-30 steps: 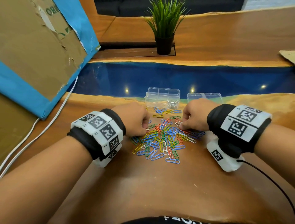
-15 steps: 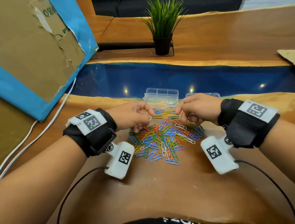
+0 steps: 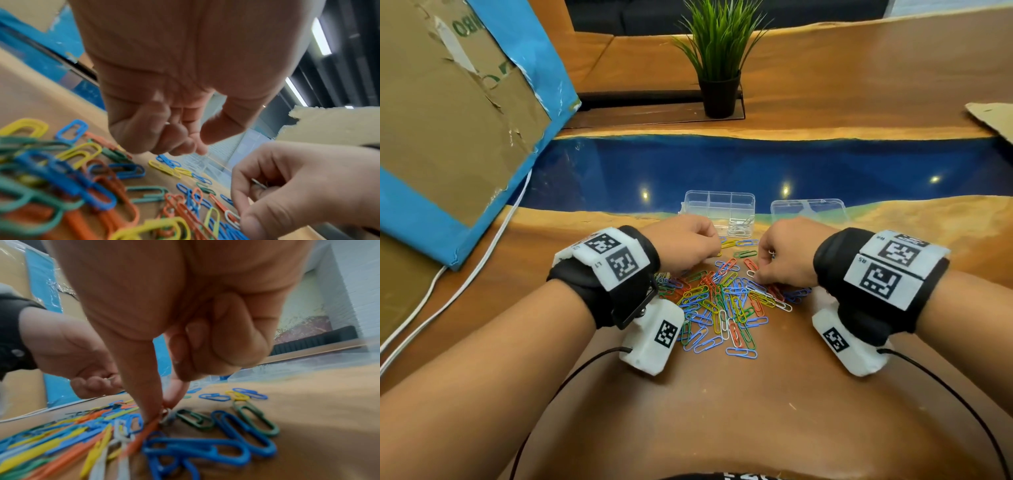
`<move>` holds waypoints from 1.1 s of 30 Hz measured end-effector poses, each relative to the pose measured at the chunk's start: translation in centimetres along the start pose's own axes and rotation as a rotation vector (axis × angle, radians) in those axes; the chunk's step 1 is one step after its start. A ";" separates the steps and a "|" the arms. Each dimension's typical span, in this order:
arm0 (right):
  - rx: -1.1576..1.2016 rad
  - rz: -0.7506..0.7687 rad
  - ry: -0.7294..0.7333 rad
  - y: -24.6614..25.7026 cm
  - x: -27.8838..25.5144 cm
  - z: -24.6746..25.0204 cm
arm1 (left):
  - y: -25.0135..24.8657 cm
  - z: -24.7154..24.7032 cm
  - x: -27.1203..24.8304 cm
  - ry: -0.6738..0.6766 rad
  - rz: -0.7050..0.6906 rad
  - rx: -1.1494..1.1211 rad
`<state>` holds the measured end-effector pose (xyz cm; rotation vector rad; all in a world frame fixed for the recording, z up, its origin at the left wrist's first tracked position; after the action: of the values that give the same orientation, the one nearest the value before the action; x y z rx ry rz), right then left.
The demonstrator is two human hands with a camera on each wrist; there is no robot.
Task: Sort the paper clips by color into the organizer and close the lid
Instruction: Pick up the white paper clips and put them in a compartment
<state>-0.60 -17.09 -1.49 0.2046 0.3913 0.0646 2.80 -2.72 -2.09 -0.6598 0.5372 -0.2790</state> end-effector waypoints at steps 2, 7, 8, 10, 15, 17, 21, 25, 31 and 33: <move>0.014 0.002 0.020 0.1 0.0 0.1 | -0.7 0.4 0.2 -0.050 -0.037 0.091; 0.149 -0.012 0.052 -0.4 -0.1 1.2 | -2.7 0.7 1.0 -0.150 -0.137 0.274; 0.167 -0.026 0.049 -0.5 0.0 1.5 | -3.1 0.5 1.3 -0.153 -0.164 0.300; 0.198 -0.074 0.067 -0.9 0.0 1.7 | -3.7 0.2 2.2 -0.161 -0.209 0.363; 0.325 -0.128 0.143 -1.9 0.1 1.2 | -4.2 0.1 3.8 -0.205 -0.190 0.487; 0.367 -0.132 0.166 -2.0 0.1 1.1 | -4.2 0.3 4.3 -0.226 -0.188 0.476; 0.432 -0.132 0.133 -2.2 0.2 1.3 | -4.2 0.3 4.7 -0.245 -0.202 0.463; 0.509 -0.159 0.057 -2.6 0.6 1.8 | -4.2 0.0 4.9 -0.231 -0.211 0.441; 0.633 -0.172 0.020 -3.2 1.2 1.9 | -4.2 -0.1 5.1 -0.279 -0.205 0.424; 0.667 -0.178 0.015 -3.4 1.2 1.8 | -4.5 -0.1 5.2 -0.272 -0.200 0.430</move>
<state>1.31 -20.60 -1.00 0.8262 0.4345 -0.2443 6.70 -8.33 -1.28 -0.3237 0.1395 -0.4694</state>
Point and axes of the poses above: each hand's wrist, its own x-axis towards the middle knuckle, its own z-axis out of the back of the hand, y = z × x, the point moved 4 cm from there along x, towards the middle knuckle, and after that the axes turned 1 degree about -z, right-handed, at the moved point
